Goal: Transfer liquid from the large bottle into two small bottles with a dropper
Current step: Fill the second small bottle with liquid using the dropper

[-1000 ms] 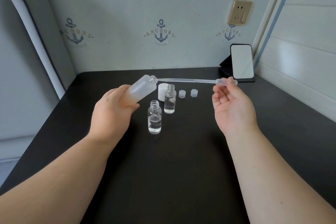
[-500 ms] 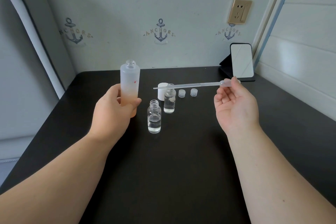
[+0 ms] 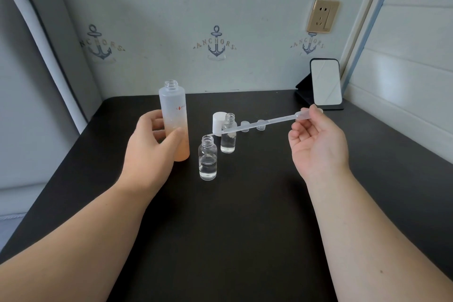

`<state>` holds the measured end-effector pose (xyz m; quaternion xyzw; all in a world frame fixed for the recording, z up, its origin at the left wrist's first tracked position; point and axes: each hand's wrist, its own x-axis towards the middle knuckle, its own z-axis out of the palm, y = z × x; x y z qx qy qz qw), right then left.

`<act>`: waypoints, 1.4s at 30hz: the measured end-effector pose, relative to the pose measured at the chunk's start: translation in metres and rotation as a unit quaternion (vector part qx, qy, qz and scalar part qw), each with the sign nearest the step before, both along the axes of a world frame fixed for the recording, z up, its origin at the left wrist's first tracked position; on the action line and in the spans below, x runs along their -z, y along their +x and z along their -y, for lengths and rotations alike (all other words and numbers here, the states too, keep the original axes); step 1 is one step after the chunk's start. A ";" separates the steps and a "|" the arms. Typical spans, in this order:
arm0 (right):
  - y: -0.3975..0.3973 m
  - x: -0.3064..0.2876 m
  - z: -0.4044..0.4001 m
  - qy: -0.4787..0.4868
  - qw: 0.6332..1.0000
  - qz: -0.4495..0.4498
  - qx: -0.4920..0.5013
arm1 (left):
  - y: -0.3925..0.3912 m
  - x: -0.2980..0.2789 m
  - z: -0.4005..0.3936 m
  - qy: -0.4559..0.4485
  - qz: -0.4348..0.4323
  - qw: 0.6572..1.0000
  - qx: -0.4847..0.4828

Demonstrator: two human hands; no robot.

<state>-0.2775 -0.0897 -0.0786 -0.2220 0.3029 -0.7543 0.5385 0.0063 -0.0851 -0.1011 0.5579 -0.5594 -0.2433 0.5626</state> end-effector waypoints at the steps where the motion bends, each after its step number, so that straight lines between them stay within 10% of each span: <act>1: 0.000 0.000 0.000 0.000 1.000 -0.001 0.000 | 0.001 -0.002 -0.002 -0.020 -0.006 1.000 -0.017; 7: 0.001 -0.001 0.000 0.000 1.000 -0.005 0.002 | -0.001 -0.004 -0.018 -0.138 0.051 0.989 -0.013; 17: 0.001 -0.002 -0.002 0.000 1.000 -0.004 0.010 | -0.014 0.002 -0.013 0.024 0.263 0.953 0.145; 42: 0.003 -0.005 -0.002 -0.013 1.000 -0.003 0.017 | -0.007 0.008 -0.008 -0.025 0.305 0.937 0.169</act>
